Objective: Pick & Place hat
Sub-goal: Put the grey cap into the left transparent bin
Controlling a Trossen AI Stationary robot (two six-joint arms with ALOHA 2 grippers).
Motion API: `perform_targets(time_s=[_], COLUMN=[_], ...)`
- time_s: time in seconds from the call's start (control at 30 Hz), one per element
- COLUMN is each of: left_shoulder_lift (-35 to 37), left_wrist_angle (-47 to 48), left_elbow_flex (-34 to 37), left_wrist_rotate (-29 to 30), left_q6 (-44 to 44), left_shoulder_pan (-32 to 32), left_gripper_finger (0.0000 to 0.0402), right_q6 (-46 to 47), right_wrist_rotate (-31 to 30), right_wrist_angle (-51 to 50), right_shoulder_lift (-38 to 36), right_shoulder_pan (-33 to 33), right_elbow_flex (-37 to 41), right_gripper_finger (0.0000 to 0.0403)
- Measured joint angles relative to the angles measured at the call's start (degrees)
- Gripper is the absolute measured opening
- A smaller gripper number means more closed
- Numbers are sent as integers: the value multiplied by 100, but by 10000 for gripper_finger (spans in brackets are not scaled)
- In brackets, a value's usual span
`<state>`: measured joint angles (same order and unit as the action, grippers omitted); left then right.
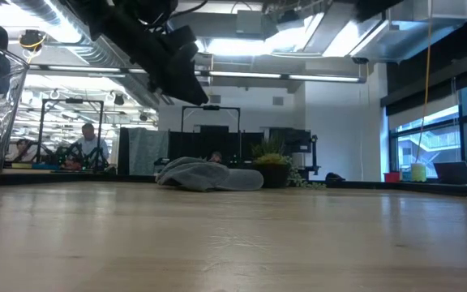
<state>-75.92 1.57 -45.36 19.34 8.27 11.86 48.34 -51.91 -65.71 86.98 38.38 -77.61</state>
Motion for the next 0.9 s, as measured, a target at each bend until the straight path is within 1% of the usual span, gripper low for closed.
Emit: perform_targets(time_s=[0.1, 0.17, 0.27, 0.37, 0.5, 0.63, 0.77, 0.8, 0.9], left_shoulder_lift=[0, 0, -1, -83, -414, -846, -1192, -1275, -1443], left_wrist_angle=[1, 54, 340, 771, 789, 606, 736, 815, 1004], left_elbow_flex=[0, 0, 0, 2, 4, 5, 9, 9, 9], left_wrist_rotate=[-134, -124, -98, -68, 30, -39, -271, -224, 161], left_q6=[2, 39, 406, 769, 1156, 1555, 2256, 2350, 2441], left_shoulder_pan=[-11, -13, 39, 179, 403, 656, 857, 895, 993], left_gripper_finger=[130, 131, 145, 169, 209, 232, 233, 232, 228], right_q6=[-1477, -2335, -3258, -3821, -4164, -4130, -4122, -4123, -4151], right_wrist_rotate=[599, 1238, 2309, 3092, 3580, 3992, 4291, 4312, 4314], right_wrist_angle=[1778, 2934, 4715, 6191, 7635, 8656, 8999, 9029, 9031], right_shoulder_lift=[-512, -839, -1241, -1514, -1704, -1725, -1725, -1725, -1725], right_shoulder_pan=[-532, -911, -1470, -1955, -2439, -2702, -2770, -2771, -2771], right_elbow_flex=[759, 1340, 2310, 3209, 4191, 4863, 5211, 5238, 5277], right_gripper_finger=[266, 266, 266, 266, 266, 266, 266, 266, 266])
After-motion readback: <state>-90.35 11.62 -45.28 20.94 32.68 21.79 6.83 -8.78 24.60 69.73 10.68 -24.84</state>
